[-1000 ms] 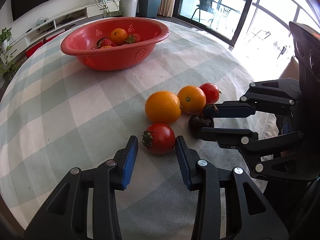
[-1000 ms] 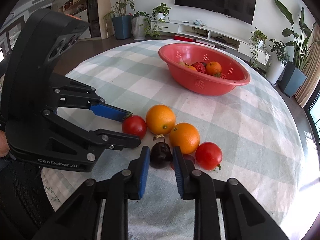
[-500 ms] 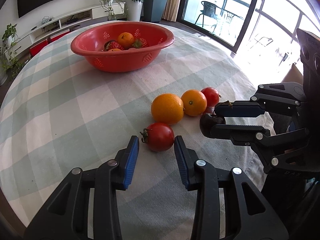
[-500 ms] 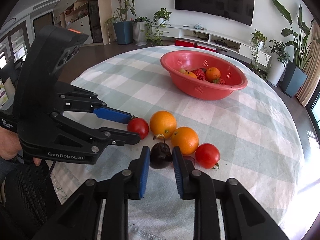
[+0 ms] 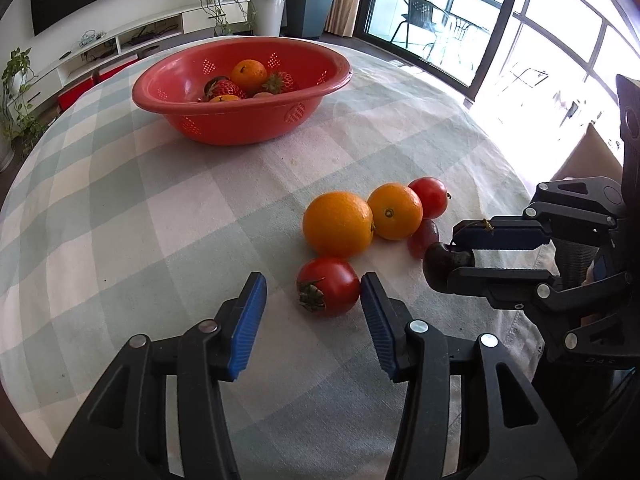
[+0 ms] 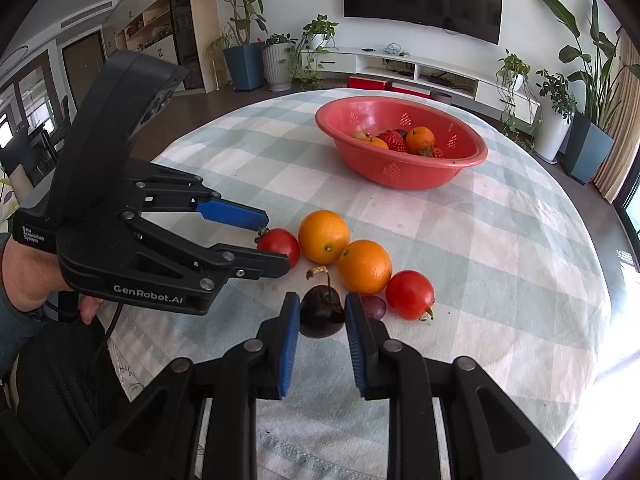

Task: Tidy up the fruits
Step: 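Grasp a red tomato with the left gripper while the right gripper grasps a dark cherry, then carry the tomato and cherry over the colander and release both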

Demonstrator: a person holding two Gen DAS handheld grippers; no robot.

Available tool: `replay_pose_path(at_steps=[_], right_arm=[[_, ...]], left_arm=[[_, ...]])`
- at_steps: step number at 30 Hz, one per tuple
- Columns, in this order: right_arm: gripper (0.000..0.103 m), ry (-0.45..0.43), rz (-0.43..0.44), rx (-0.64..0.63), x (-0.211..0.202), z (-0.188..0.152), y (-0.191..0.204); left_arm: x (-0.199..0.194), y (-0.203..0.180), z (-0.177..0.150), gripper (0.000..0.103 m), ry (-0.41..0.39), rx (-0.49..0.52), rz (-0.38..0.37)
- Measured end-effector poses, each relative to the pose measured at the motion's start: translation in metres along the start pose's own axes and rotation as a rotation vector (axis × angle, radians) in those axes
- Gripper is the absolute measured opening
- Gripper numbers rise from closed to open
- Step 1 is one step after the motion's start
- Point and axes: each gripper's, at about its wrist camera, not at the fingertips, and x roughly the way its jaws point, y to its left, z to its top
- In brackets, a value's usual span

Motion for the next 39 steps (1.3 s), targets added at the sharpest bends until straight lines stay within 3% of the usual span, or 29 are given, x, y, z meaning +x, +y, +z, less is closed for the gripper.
replay_pose_path(at_steps=[3, 4, 5, 12, 19, 31, 39], right_arm=[[0.025, -0.001, 0.001, 0.006, -0.001, -0.001, -0.001], [0.025, -0.002, 0.002, 0.007, -0.001, -0.001, -0.002], [0.025, -0.003, 0.002, 0.007, -0.001, 0.000, -0.002], [0.025, -0.015, 0.004, 0.014, -0.004, 0.001, -0.003], [0.025, -0.036, 0.018, 0.029, -0.013, 0.009, -0.008], [0.025, -0.126, -0.015, 0.010, -0.030, 0.068, -0.041], [0.025, -0.132, -0.010, 0.024, 0.001, 0.124, -0.079]], left_arm=[[0.004, -0.003, 0.000, 0.045, 0.008, 0.028, 0.022], [0.003, -0.003, 0.000, 0.034, 0.006, 0.028, 0.020], [0.002, -0.002, 0.000, 0.031, 0.003, 0.024, 0.012], [-0.002, -0.001, -0.003, 0.030, -0.008, 0.007, 0.018], [-0.024, 0.004, 0.005, 0.030, -0.044, -0.021, 0.091], [-0.056, 0.032, 0.063, 0.031, -0.138, -0.046, 0.174], [-0.047, 0.051, 0.117, 0.031, -0.158, -0.048, 0.207]])
